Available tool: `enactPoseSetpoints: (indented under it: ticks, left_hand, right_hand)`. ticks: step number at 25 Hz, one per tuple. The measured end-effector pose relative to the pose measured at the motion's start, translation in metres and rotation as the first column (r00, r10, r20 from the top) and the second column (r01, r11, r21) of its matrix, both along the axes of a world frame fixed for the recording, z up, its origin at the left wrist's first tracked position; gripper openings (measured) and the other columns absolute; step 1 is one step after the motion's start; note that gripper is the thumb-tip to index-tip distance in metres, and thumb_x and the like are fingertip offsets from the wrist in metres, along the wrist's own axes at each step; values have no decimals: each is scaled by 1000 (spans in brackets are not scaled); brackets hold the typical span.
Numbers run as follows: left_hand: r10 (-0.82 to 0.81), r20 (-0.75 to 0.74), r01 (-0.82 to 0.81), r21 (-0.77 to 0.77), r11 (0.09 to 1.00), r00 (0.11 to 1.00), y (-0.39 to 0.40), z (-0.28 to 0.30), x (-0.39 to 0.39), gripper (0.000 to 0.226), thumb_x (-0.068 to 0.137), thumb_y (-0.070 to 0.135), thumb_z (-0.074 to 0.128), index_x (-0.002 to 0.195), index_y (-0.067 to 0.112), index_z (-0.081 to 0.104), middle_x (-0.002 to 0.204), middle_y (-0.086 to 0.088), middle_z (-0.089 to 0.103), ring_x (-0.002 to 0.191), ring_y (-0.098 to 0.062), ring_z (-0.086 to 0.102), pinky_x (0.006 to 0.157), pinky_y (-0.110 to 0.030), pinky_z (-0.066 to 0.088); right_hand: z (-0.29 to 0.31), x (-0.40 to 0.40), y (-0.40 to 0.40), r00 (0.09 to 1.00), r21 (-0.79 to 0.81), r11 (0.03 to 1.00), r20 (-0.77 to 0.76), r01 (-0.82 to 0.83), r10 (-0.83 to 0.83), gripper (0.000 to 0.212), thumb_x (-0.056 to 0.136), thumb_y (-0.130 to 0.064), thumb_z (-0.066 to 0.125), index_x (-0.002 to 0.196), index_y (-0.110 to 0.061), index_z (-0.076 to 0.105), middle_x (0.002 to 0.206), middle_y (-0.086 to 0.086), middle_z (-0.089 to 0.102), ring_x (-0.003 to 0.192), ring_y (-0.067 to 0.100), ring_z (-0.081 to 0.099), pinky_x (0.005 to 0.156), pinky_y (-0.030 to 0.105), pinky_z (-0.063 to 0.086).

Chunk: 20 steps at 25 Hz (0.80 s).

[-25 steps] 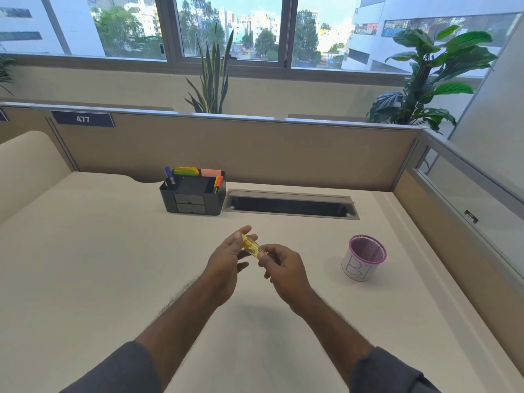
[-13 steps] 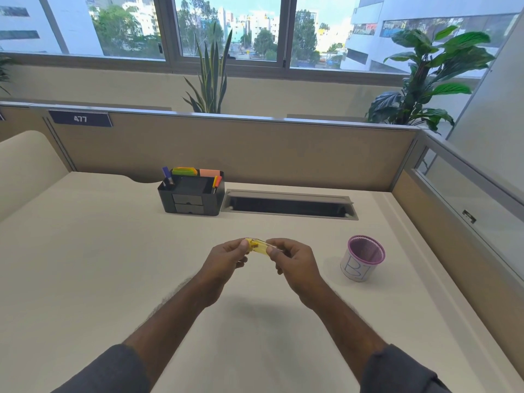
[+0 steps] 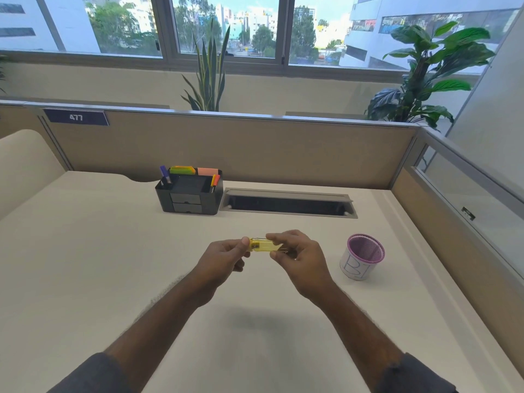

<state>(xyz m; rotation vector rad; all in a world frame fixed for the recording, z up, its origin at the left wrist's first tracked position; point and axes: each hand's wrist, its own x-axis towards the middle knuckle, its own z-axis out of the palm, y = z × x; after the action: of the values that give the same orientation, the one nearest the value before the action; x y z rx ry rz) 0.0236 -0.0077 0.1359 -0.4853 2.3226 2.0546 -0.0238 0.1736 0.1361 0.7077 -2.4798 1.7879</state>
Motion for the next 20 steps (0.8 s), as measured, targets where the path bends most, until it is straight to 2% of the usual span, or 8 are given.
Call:
enactPoseSetpoints:
  ticks: [5, 11, 15, 18, 20]
  left_hand:
    - [-68, -116, 62, -53, 997, 991, 5, 22, 5, 20, 98, 32, 53, 100, 41, 71, 91, 2, 69, 79, -16, 58, 76, -26, 49]
    - [-84, -176, 55, -161, 985, 981, 8, 29, 11, 22, 98, 29, 52, 110, 37, 68, 88, 11, 68, 78, -11, 60, 70, -17, 43]
    - [-69, -195, 29, -198, 980, 978, 9, 28, 13, 22, 98, 29, 52, 99, 45, 67, 79, 16, 68, 77, -2, 62, 64, -11, 44]
    - [-54, -198, 16, -189, 982, 979, 9, 25, 15, 24, 98, 28, 51, 95, 47, 65, 80, 21, 69, 76, 4, 61, 65, -11, 44]
    - [-42, -187, 5, -191, 981, 981, 3, 24, 14, 26, 98, 27, 51, 93, 48, 65, 80, 18, 69, 76, 3, 62, 65, -11, 44]
  right_hand:
    - [9, 4, 4, 999, -86, 996, 43, 14, -10, 32, 85, -9, 71, 114, -22, 70, 100, -7, 69, 81, 6, 62, 66, 15, 54]
    - [18, 6, 7, 998, -103, 994, 59, -29, 35, 30, 85, -10, 71, 111, -25, 70, 95, -9, 70, 80, 8, 64, 65, 15, 55]
    - [19, 7, 6, 997, -98, 994, 64, -43, 49, 29, 85, -9, 71, 109, -24, 70, 93, -8, 71, 80, 11, 66, 66, 18, 57]
    - [18, 7, 0, 995, -87, 995, 76, -51, 58, 28, 85, -8, 71, 109, -23, 70, 92, -9, 70, 79, 9, 65, 65, 17, 56]
    - [17, 4, -7, 995, -66, 996, 70, -62, 66, 28, 85, -8, 71, 109, -22, 70, 92, -10, 69, 80, 6, 65, 64, 15, 55]
